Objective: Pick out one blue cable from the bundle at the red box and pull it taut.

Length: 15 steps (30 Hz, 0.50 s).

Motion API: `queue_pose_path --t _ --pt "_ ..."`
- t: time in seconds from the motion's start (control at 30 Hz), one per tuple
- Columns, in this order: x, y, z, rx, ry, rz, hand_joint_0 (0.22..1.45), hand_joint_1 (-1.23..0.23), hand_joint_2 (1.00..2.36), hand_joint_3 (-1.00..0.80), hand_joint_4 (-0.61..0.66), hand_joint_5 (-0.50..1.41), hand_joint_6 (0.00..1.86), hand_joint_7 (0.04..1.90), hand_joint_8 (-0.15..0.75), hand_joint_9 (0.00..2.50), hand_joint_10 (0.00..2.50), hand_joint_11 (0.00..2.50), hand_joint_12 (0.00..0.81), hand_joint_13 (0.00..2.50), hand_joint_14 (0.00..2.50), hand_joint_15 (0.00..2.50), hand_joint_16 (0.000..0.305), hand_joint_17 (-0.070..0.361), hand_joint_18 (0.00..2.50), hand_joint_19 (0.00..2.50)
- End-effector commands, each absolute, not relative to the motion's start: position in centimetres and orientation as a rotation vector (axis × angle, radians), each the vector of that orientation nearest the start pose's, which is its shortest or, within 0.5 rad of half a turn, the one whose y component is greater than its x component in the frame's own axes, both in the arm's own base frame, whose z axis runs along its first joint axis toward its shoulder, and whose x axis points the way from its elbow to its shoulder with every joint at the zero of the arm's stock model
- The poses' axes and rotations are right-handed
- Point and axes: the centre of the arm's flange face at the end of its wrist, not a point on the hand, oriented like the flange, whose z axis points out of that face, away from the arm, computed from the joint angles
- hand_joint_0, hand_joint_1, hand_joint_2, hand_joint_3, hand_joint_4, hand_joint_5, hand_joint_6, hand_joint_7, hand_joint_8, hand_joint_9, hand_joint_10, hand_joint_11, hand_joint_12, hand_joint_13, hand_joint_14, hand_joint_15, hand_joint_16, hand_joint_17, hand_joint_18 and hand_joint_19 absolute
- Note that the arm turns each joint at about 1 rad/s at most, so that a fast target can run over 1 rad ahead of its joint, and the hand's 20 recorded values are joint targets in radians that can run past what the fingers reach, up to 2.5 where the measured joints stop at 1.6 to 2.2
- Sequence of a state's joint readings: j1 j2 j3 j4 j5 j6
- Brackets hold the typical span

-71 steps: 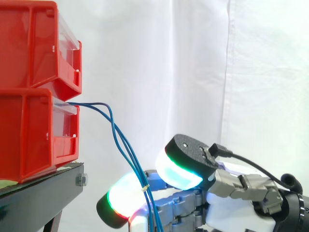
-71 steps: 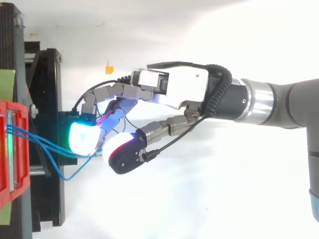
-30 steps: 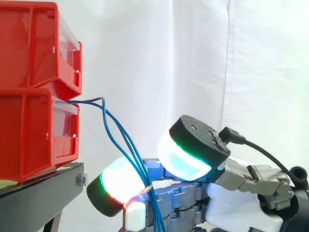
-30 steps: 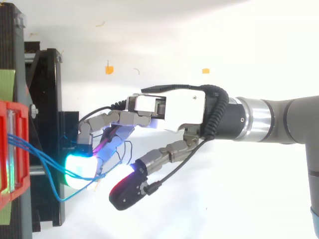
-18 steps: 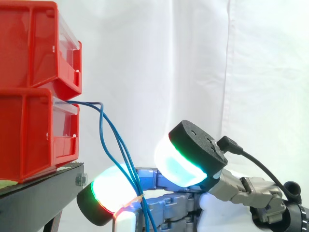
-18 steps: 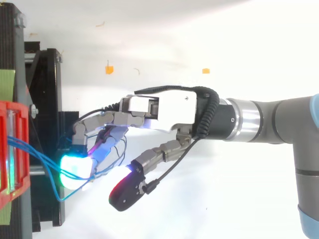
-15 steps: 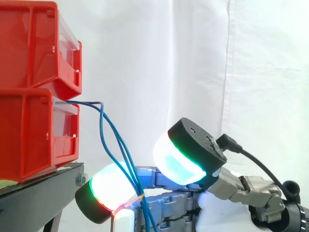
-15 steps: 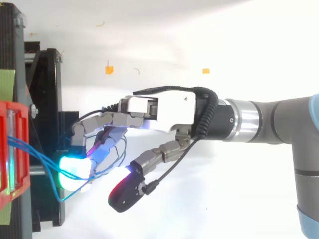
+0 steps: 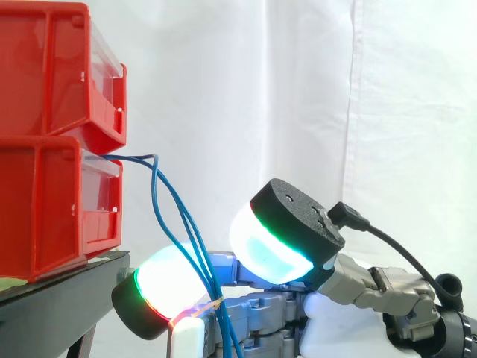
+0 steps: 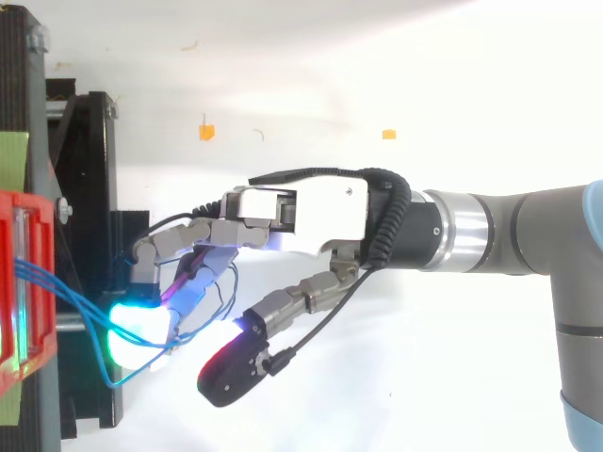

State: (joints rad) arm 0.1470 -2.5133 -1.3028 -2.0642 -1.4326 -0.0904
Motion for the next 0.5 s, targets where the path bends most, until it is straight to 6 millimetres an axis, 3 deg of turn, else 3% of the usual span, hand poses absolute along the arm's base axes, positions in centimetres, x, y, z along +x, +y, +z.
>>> queue_pose_path --t 0.0,0.27,0.47 --pt "79.32 -2.98 11.36 0.894 0.923 1.343 0.63 -0.69 1.01 -0.34 0.19 -0.11 0.50 1.21 0.285 0.91 0.01 0.42 0.363 0.90 0.02 0.46 0.050 0.112 0.81 0.63" --pt "79.31 -2.96 11.36 0.893 0.924 1.344 0.65 -0.73 1.01 -0.34 0.17 -0.14 0.59 1.04 0.278 0.87 0.01 0.45 0.359 0.92 0.02 0.47 0.050 0.113 0.84 0.62" --pt "79.31 -2.20 10.90 0.887 0.937 1.346 0.61 -0.75 1.00 -0.45 0.20 -0.14 0.58 1.04 0.279 0.87 0.01 0.46 0.363 0.92 0.02 0.47 0.051 0.114 0.84 0.62"
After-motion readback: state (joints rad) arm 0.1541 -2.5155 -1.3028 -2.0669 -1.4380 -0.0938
